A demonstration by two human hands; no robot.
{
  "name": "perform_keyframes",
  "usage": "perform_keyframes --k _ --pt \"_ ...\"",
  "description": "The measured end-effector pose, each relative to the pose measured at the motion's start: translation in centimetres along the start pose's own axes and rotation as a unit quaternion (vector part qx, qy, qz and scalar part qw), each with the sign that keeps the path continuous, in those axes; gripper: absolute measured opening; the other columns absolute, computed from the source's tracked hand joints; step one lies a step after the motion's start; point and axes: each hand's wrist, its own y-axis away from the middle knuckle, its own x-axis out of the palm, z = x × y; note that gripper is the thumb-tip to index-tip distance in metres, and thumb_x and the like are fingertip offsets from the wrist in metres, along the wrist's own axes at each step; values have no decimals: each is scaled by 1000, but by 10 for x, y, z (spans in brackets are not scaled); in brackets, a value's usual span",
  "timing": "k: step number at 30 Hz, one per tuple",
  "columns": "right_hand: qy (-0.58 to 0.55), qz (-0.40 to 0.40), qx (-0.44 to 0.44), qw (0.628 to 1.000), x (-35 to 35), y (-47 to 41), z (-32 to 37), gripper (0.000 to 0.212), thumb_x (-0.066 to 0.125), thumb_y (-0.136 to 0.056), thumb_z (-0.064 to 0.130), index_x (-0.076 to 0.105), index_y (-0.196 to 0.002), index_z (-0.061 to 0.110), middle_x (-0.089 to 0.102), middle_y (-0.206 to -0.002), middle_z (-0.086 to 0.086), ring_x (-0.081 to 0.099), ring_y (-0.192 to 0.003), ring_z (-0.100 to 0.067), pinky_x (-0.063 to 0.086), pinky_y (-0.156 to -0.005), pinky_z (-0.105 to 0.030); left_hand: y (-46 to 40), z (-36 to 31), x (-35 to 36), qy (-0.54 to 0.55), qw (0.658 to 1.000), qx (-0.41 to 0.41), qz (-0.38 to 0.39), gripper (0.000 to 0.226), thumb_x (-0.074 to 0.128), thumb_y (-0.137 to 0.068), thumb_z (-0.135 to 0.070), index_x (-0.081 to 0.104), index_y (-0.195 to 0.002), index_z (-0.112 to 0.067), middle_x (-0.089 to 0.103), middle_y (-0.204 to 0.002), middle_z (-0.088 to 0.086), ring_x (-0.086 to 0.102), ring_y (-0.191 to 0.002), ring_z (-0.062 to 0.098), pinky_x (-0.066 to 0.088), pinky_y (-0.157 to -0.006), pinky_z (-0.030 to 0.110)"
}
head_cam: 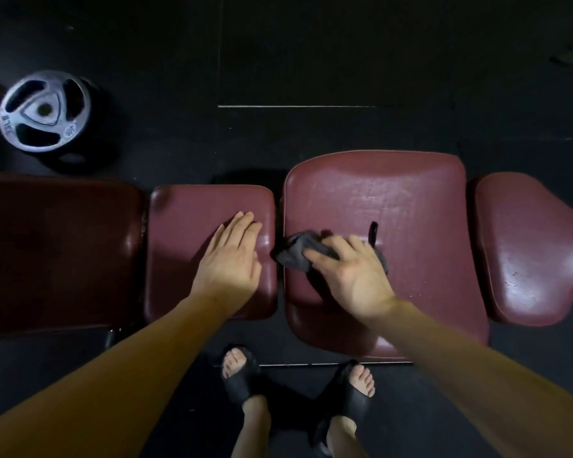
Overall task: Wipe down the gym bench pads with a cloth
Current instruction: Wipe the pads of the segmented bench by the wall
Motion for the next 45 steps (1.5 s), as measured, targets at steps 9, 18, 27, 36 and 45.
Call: perform_keyframes --k 9,18,27,36,45 --pt "0 -61 94 994 4 -41 2 37 65 -93 15 70 -127 27 55 -101 -14 49 -82 -36 45 -66 -47 4 -5 5 -25 999 -10 -17 61 36 -97 -29 42 -155 -11 29 -167 7 19 -157 21 14 -128 41" --pt "18 -85 77 993 4 -71 -15 36 70 -88 17 74 -122 30 57 -97 -13 54 -81 -38 41 -62 -43 6 -13 0 -15 999 -45 0 59 33 -100 -31 35 -157 -17 20 -170 0 9 -158 15 10 -129 40" --pt "-41 -40 72 996 1 34 13 41 70 -91 17 70 -130 28 57 -100 -12 48 -81 -33 39 -67 -44 0 -39 1 -12 997 -72 4 55 44 -101 -20 39 -155 -15 28 -167 5 18 -156 23 19 -127 43" --pt "9 -169 285 943 -15 14 -132 32 62 -97 29 74 -126 27 56 -94 -17 55 -83 -41 50 -68 -50 -19 -90 22 -51 997 43 28 63 37 -93 -26 41 -154 -16 27 -168 2 19 -156 21 23 -125 45" --pt "-47 -141 278 949 3 -18 -37 40 64 -96 31 68 -135 19 53 -98 -17 52 -84 -37 45 -68 -44 -25 -118 36 -61 998 4 10 63 34 -90 -27 45 -152 -16 32 -165 2 20 -155 23 25 -123 46"
